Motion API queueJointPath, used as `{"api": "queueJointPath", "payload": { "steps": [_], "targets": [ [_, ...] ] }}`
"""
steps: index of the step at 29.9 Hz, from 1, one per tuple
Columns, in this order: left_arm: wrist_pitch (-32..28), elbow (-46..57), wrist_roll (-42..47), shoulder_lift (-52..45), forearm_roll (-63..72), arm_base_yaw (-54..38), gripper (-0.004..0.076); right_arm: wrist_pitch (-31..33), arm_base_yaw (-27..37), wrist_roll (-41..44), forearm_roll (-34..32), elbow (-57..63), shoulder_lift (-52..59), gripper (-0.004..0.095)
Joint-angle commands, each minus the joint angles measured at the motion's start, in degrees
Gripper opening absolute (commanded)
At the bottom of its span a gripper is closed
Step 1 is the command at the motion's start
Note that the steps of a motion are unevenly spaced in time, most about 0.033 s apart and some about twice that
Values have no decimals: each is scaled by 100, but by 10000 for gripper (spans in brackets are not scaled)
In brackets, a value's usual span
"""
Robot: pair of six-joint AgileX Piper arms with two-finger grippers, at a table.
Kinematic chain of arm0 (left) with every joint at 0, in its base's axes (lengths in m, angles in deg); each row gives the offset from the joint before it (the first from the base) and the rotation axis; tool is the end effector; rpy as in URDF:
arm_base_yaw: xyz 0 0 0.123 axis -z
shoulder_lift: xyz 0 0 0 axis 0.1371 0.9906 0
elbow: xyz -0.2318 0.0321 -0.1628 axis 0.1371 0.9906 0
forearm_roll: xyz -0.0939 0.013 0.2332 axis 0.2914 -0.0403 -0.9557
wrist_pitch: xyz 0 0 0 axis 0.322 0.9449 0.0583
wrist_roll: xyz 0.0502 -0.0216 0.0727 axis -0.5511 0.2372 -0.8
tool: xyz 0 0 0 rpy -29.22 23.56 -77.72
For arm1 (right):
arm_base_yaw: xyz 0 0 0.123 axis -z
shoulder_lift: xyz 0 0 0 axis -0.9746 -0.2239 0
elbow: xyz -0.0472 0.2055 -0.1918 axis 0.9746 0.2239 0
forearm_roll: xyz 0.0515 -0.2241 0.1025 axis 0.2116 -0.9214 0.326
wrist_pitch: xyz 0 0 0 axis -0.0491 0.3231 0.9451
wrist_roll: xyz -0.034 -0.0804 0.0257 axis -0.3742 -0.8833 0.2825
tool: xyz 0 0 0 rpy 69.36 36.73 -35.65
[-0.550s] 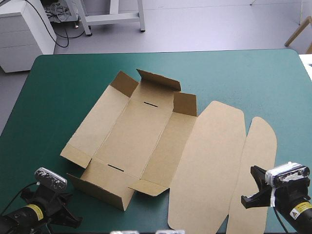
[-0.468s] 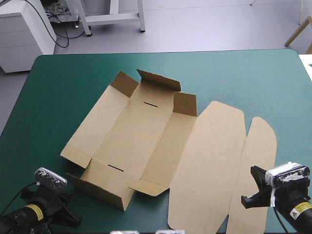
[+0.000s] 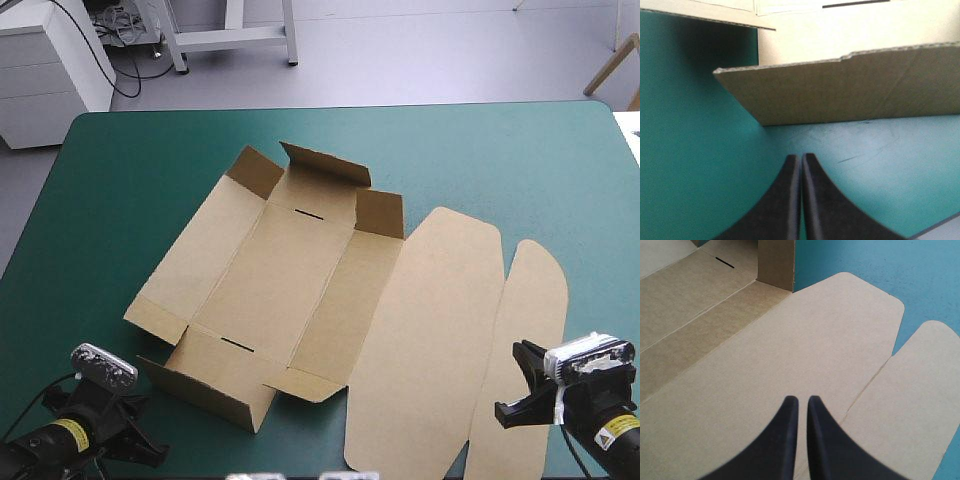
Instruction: Fold the box
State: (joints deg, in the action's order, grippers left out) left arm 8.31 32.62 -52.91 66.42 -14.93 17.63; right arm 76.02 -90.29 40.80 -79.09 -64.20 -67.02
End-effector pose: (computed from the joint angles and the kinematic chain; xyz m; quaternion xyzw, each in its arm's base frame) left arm 0.0527 -0.0197 0.2560 0.2078 0.9270 -0.0417 0.3095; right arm 0.0538 0.0229 0.2948 -0.1301 0.8334 0.1055 0.5266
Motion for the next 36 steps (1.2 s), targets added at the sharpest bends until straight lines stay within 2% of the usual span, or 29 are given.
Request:
{"api": "queueJointPath", "payload": {
  "steps": [1,6,9,19,32,36],
  "targets": [
    [-261,-141,55,48,21,22,-10,-366,6,-12,16,-213,-58,216],
    [-261,-141,55,48,21,22,-10,-141,6,20,16,-628,-178,569],
    [-261,-141,55,48,3,22,-10,93,6,-6,4,-1002,-428,677],
    [-261,-141,36,48,-23,22,-10,1061,6,-650,-9,-2788,-2219,686],
    [-208,-109,56,48,-23,22,-10,1150,6,-1371,1,-5252,-4977,689],
    [-178,-74,56,48,-23,22,-10,1791,6,-1667,37,-6144,-5938,688]
  ]
}}
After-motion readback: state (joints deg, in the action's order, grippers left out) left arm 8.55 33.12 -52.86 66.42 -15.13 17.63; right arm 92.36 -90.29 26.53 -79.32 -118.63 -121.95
